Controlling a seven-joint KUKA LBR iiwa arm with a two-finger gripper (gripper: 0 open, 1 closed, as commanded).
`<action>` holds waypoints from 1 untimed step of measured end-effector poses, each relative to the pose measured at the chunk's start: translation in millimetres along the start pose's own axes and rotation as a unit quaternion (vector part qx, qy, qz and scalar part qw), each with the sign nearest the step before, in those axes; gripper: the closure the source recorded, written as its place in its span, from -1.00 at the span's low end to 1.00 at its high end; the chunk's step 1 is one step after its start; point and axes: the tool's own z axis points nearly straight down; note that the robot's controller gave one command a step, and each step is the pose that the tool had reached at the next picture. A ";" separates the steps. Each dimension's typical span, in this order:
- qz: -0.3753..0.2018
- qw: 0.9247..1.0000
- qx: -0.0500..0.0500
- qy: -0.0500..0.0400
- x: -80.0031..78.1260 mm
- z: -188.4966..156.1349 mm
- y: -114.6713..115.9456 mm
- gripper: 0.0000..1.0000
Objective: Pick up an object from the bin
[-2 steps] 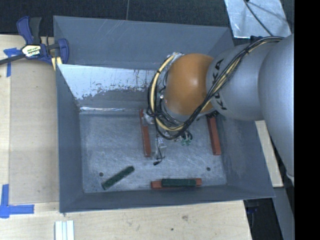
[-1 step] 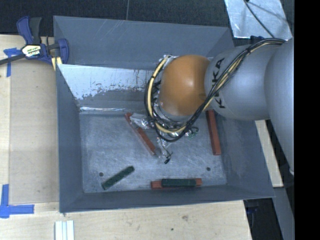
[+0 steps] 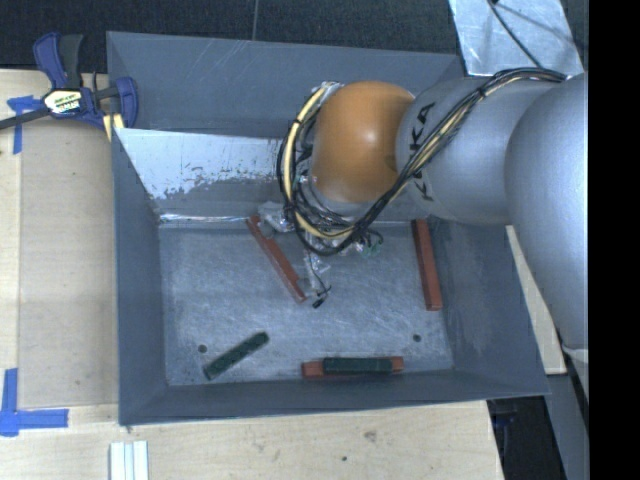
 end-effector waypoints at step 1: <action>-0.311 0.950 0.002 -0.002 -21.5 3.3 31.7 -1.00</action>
Offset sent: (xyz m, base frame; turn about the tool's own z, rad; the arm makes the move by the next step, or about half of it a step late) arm 0.0005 0.0392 -0.0073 -0.6372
